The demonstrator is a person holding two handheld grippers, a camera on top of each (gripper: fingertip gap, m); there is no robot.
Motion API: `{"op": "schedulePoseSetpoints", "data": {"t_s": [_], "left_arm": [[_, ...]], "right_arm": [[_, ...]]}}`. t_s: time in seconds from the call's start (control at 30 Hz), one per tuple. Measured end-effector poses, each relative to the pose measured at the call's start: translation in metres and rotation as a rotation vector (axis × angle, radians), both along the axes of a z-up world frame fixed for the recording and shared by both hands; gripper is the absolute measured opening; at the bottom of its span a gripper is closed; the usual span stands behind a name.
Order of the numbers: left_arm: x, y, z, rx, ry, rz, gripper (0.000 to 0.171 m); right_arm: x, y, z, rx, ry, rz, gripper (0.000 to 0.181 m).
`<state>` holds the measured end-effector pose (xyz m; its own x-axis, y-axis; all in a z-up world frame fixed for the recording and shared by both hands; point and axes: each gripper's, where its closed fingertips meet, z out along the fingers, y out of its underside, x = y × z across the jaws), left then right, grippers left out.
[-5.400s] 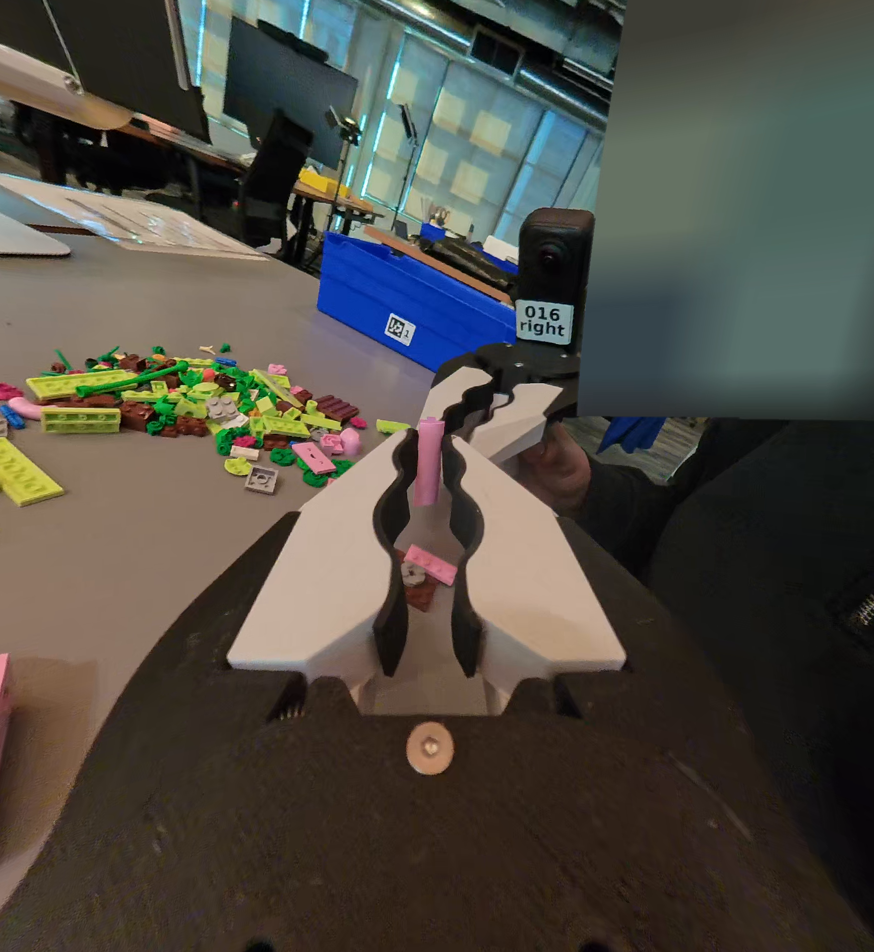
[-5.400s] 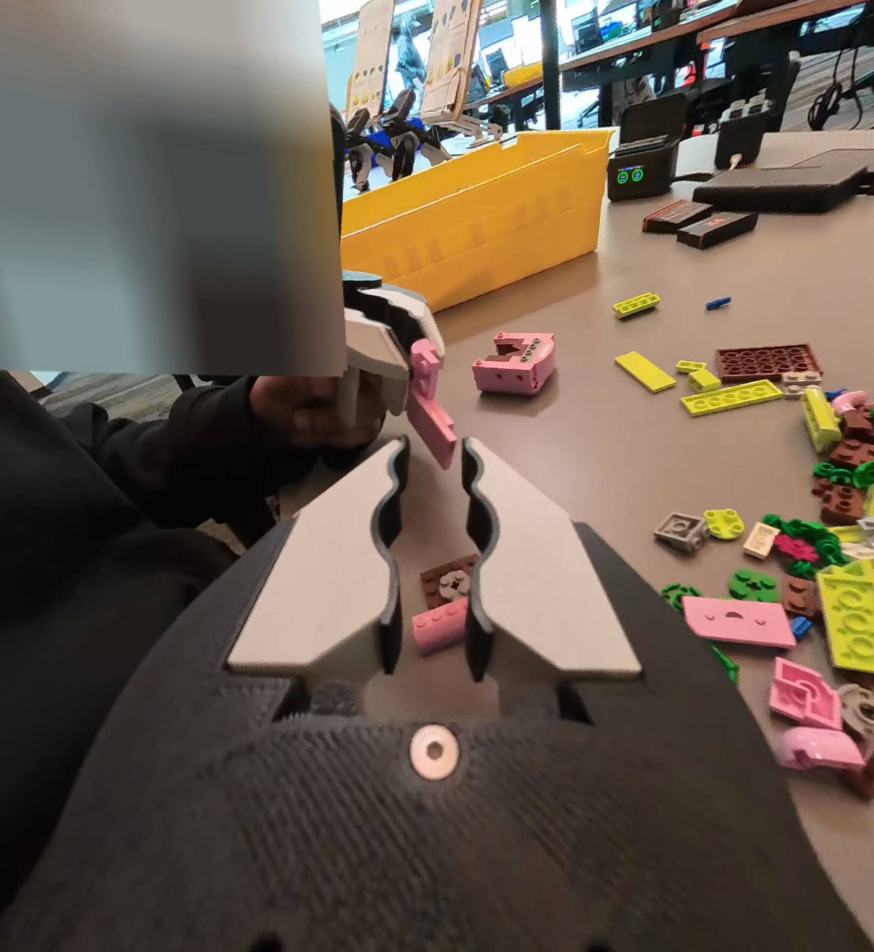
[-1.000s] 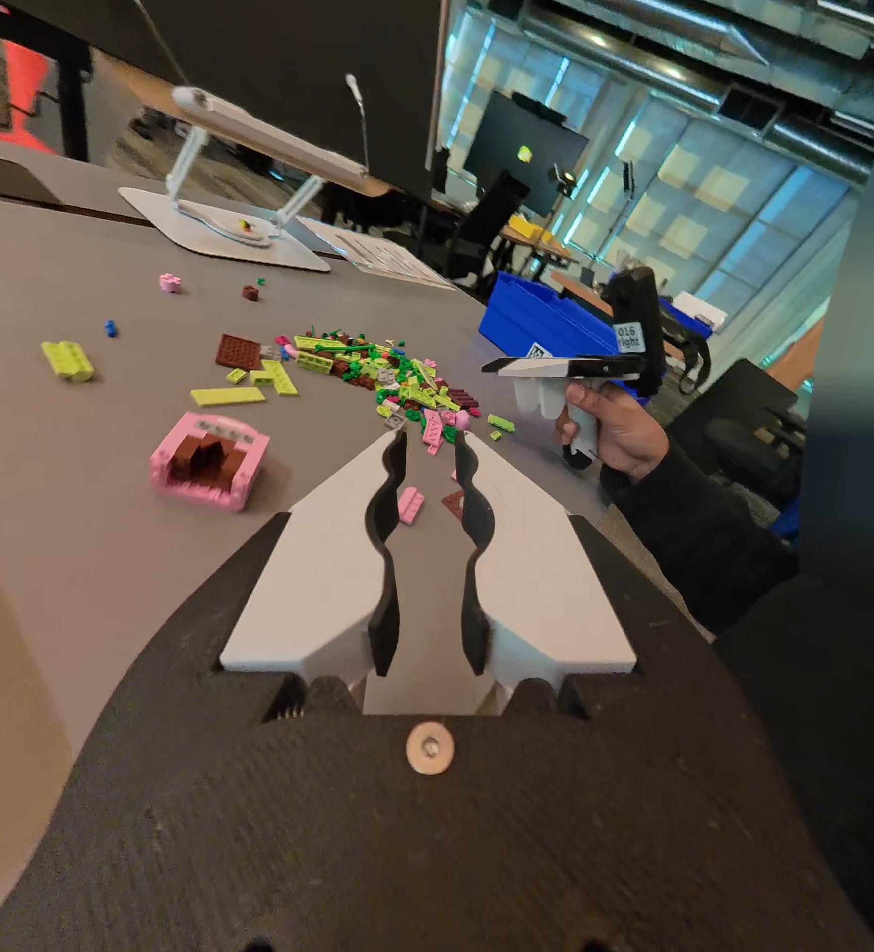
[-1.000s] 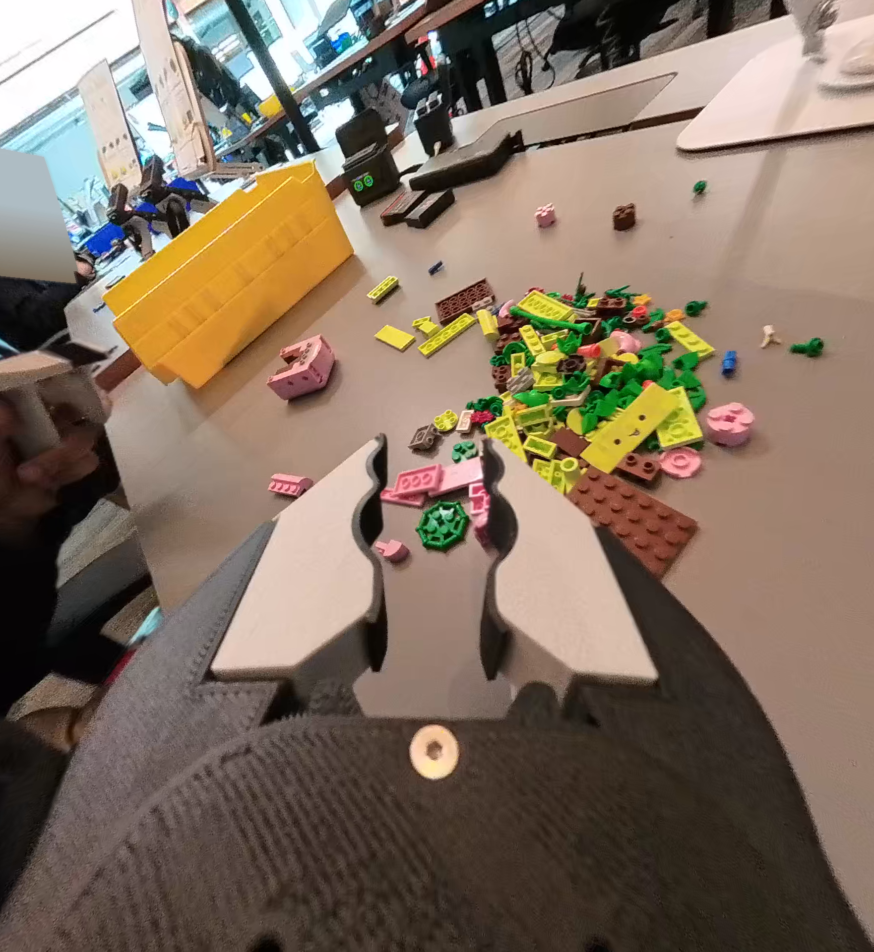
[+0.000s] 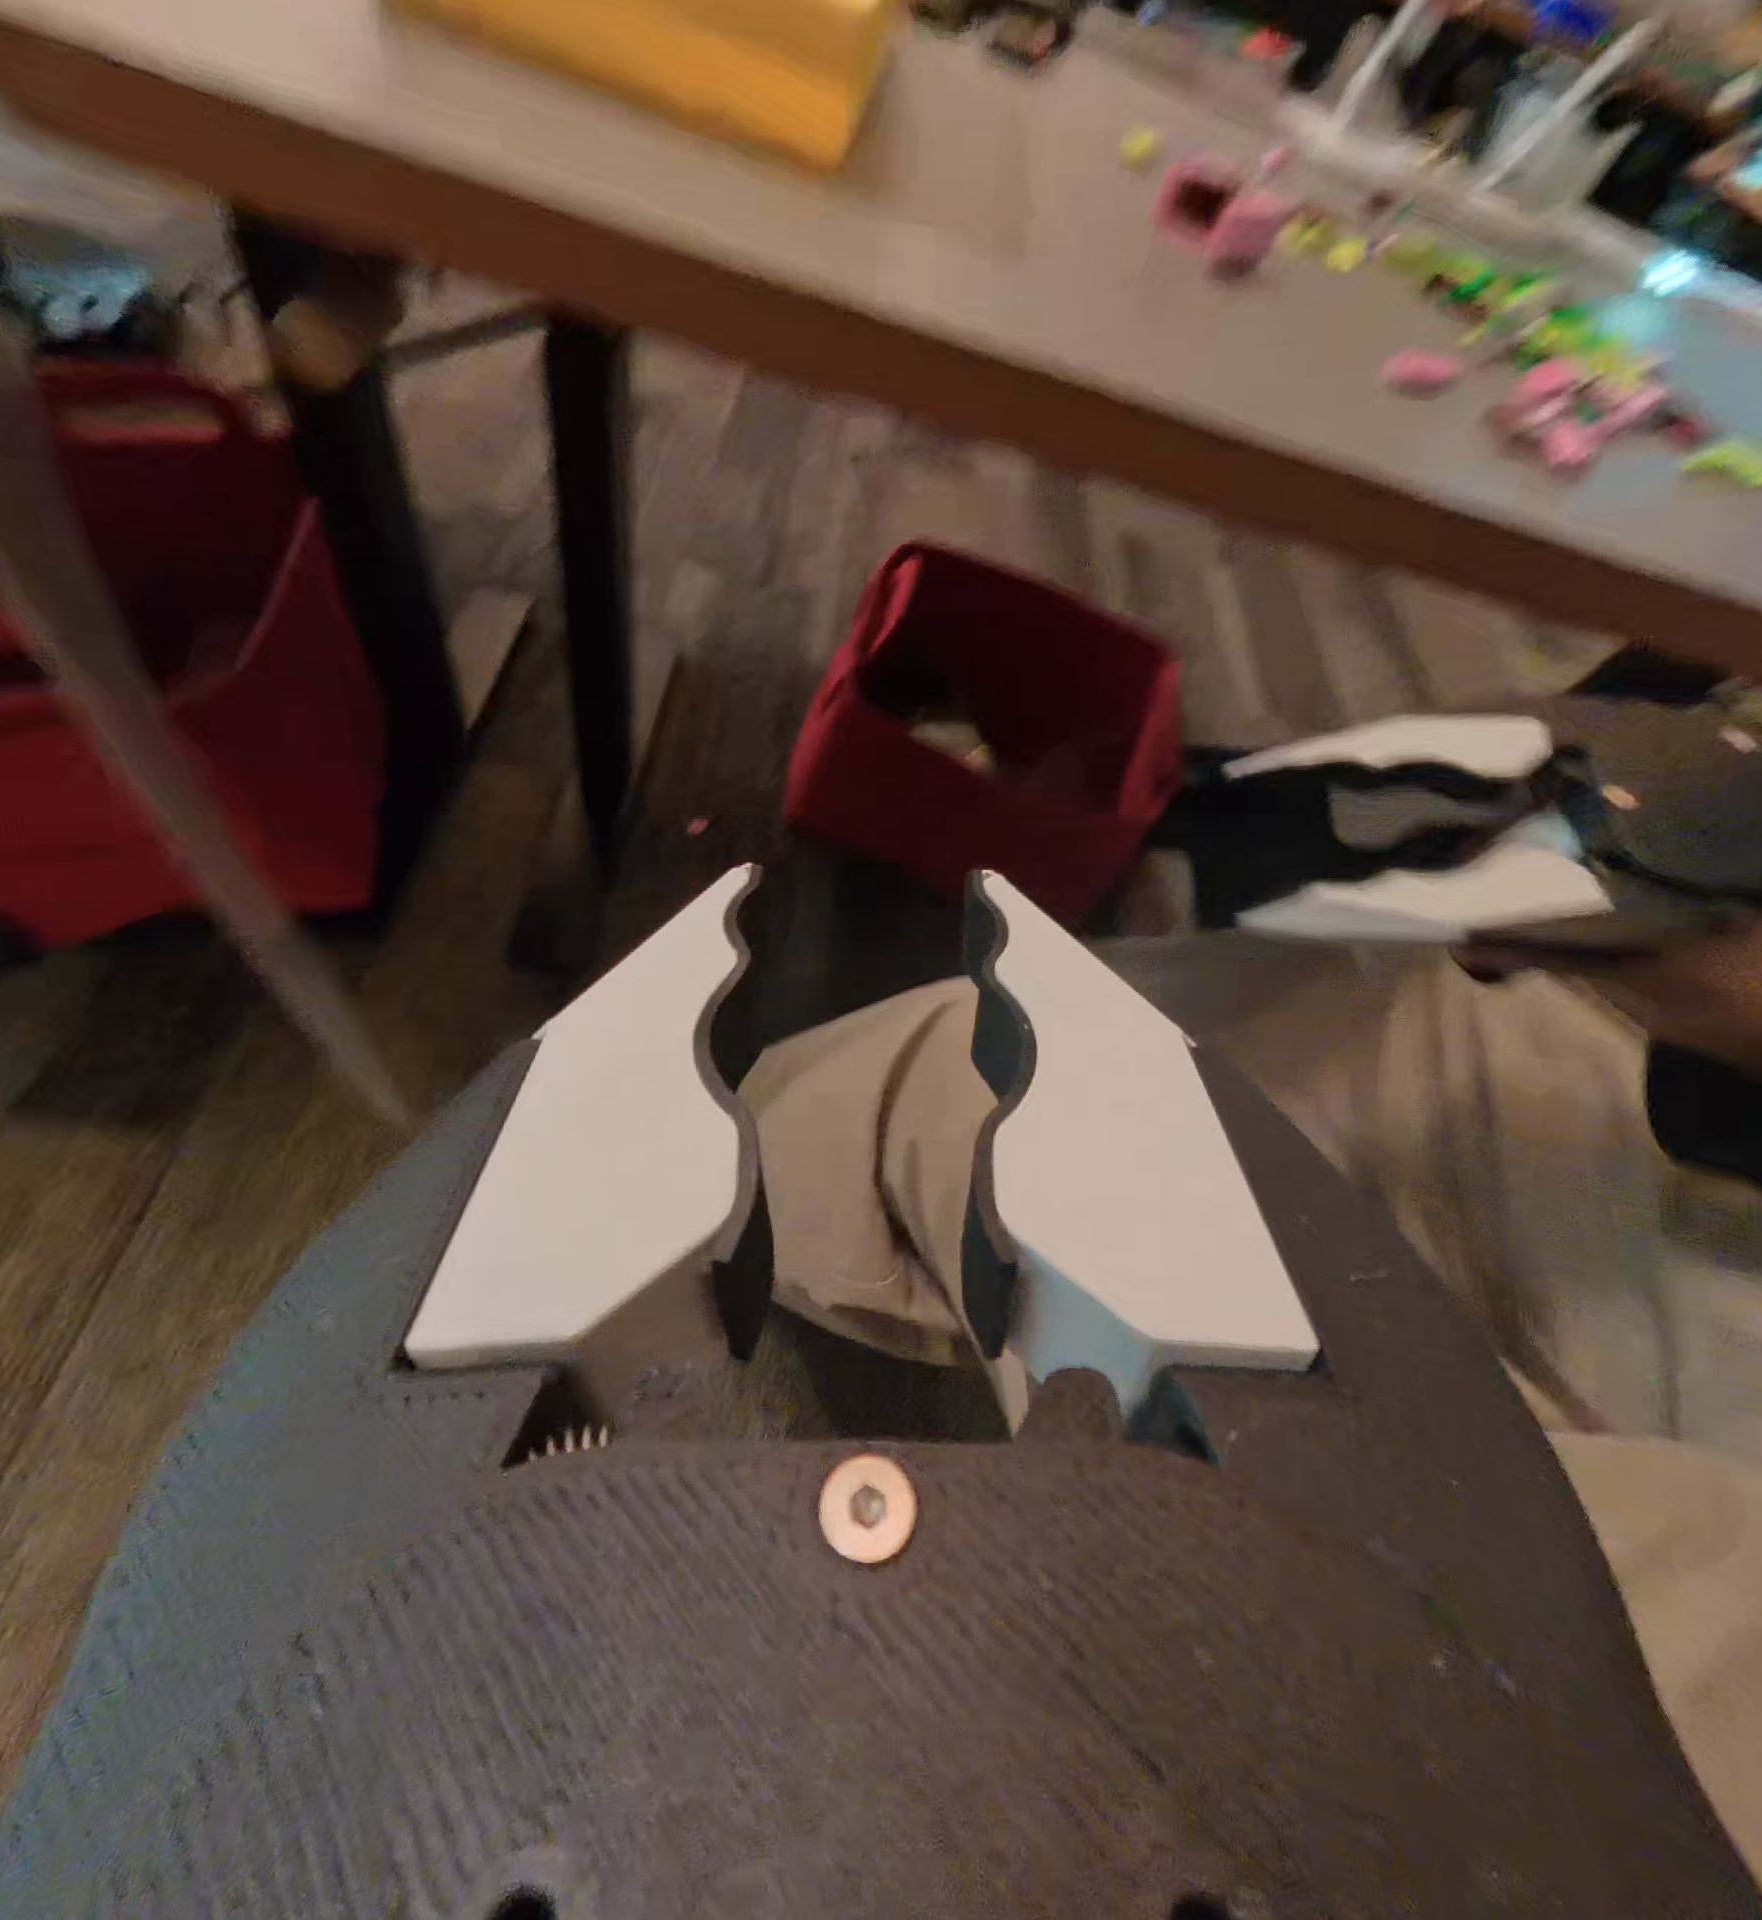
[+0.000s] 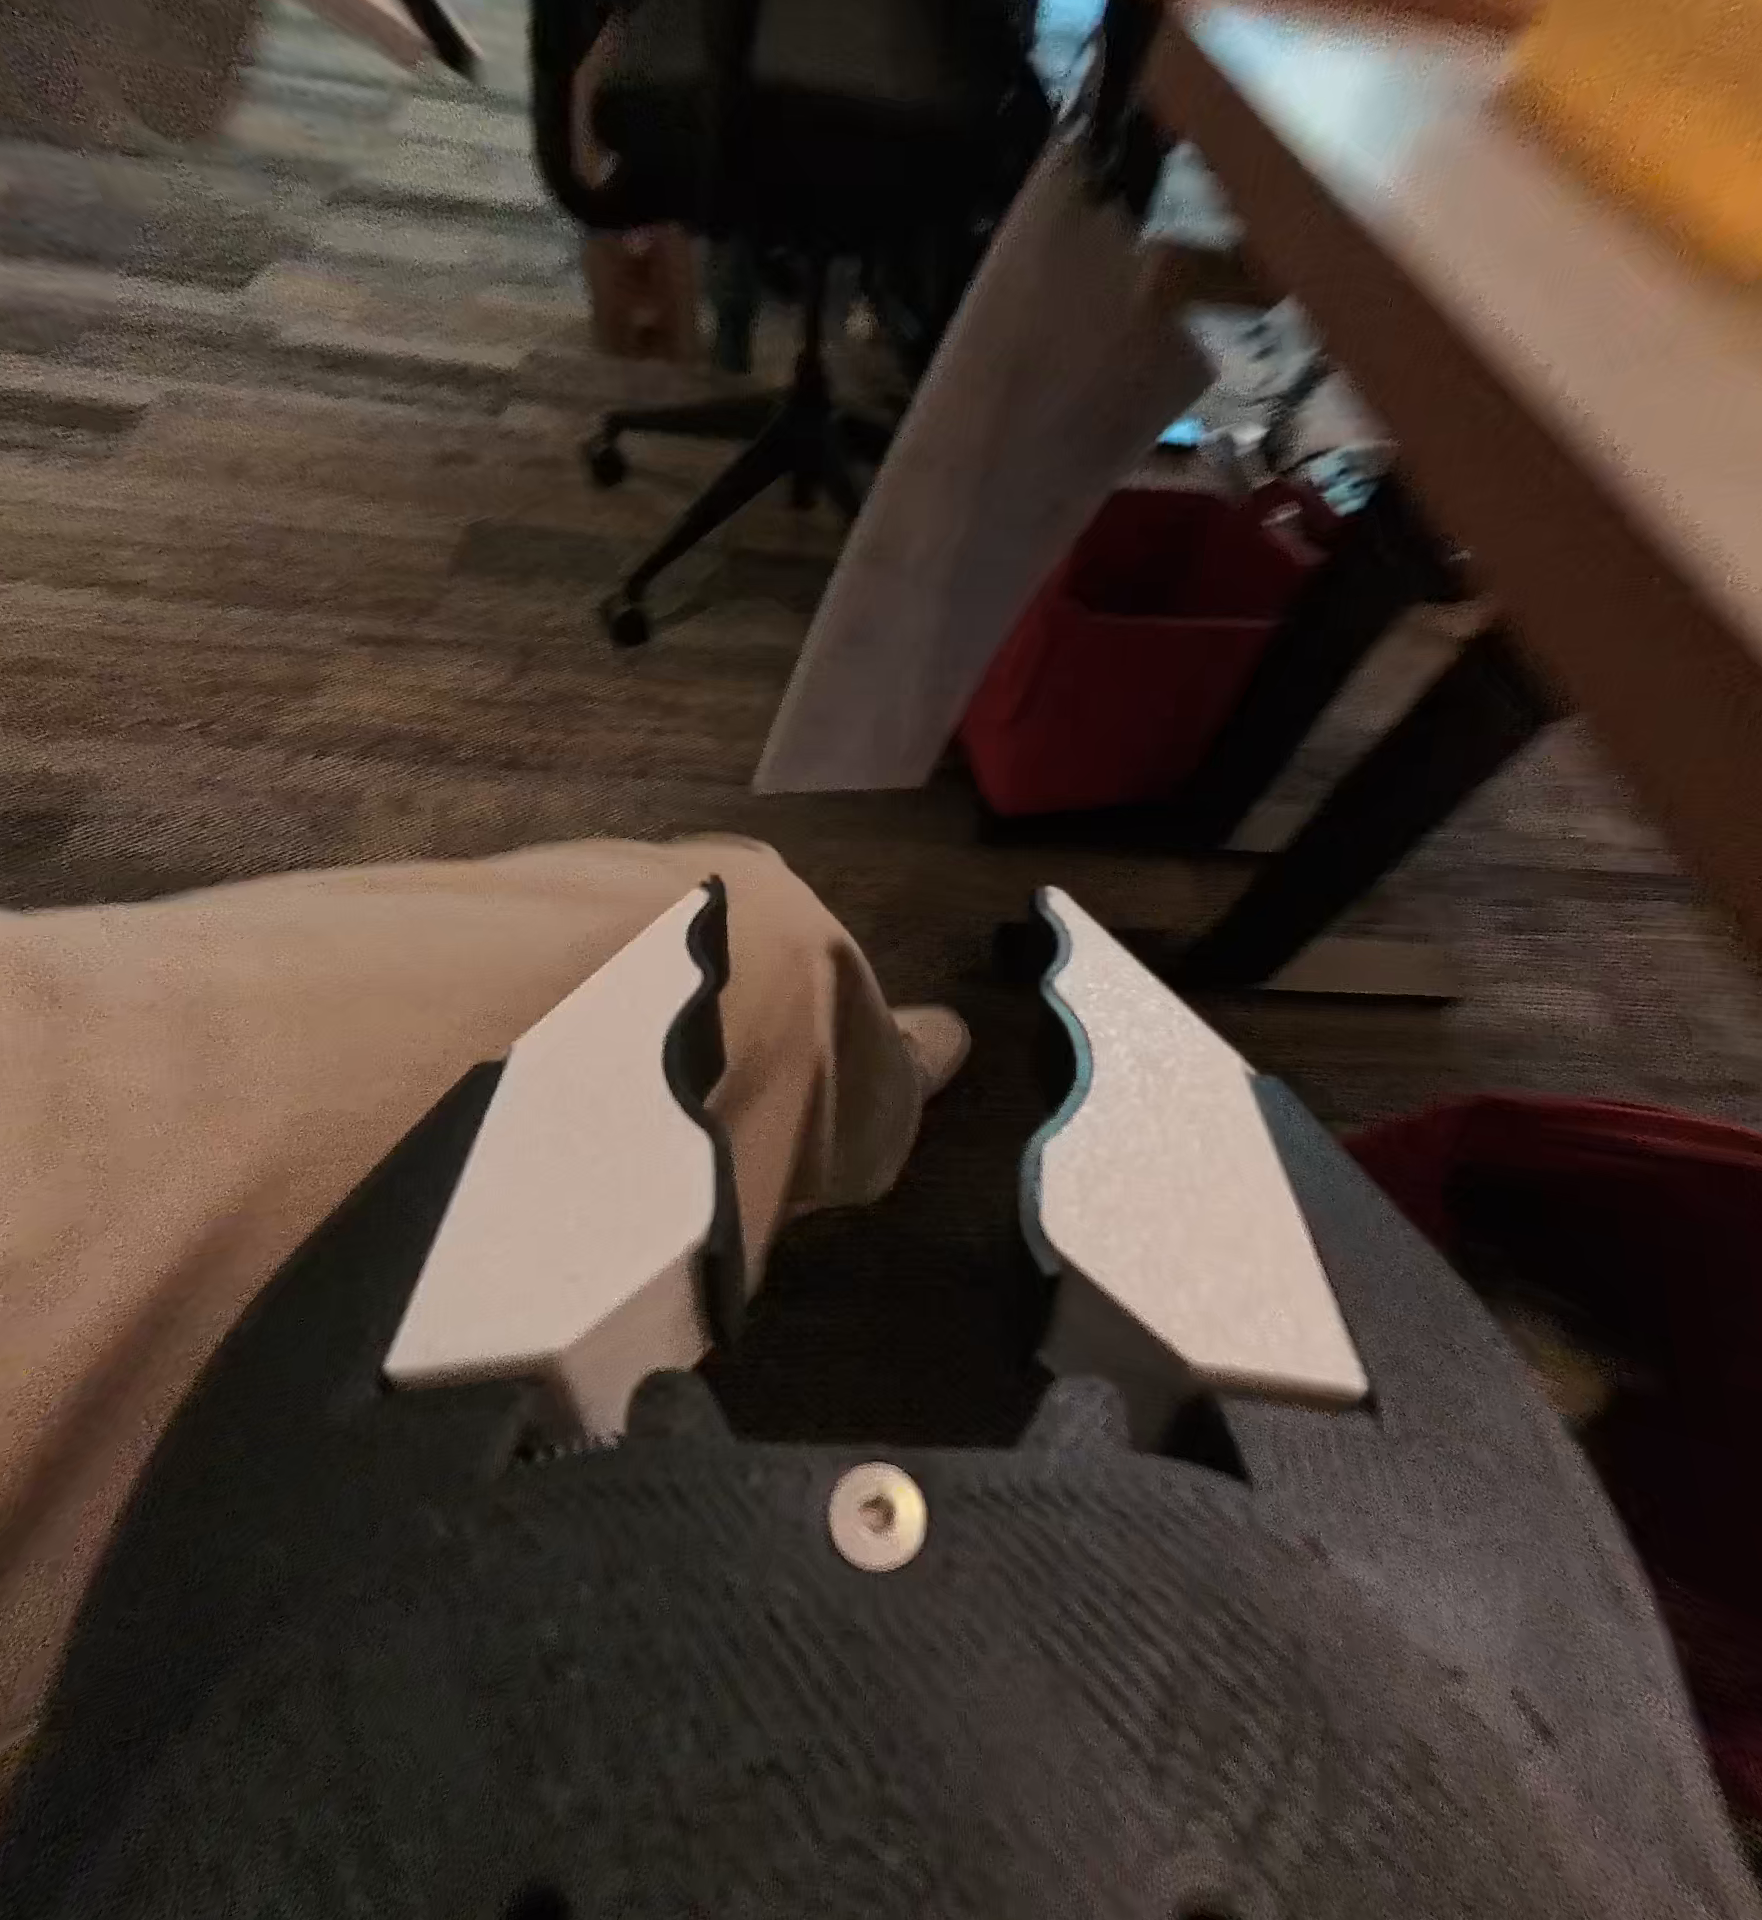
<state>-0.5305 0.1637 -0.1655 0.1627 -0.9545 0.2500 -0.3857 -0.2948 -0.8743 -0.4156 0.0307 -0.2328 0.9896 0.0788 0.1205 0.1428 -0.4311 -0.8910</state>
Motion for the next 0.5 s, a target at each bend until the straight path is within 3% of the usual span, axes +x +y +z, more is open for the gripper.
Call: {"op": "schedulePoseSetpoints", "data": {"t_s": [0.07,0.17,0.2,0.27,0.33,0.43,0.5], "left_arm": [[-0.042,0.014,-0.036,-0.021,0.116,0.070,0.038],[-0.122,0.036,-0.090,-0.138,0.287,0.210,0.039],[-0.152,0.043,-0.108,-0.195,0.328,0.271,0.039],[-0.213,0.051,-0.146,-0.334,0.410,0.402,0.039],[-0.265,0.063,-0.172,-0.452,0.423,0.561,0.039],[-0.315,0.084,-0.198,-0.601,0.377,0.764,0.039],[-0.333,0.098,-0.213,-0.665,0.341,0.862,0.040]], "right_arm": [[0.021,0.046,-0.065,-0.083,0.029,0.049,0.057],[0.087,0.114,-0.190,-0.260,-0.032,0.068,0.050],[0.115,0.136,-0.235,-0.323,-0.007,0.026,0.046],[0.163,0.190,-0.300,-0.392,0.286,-0.127,0.058],[0.210,0.228,-0.365,-0.478,0.457,-0.180,0.049],[0.306,0.259,-0.461,-0.538,0.418,-0.387,0.039],[0.358,0.273,-0.504,-0.568,0.370,-0.484,0.047]]}}
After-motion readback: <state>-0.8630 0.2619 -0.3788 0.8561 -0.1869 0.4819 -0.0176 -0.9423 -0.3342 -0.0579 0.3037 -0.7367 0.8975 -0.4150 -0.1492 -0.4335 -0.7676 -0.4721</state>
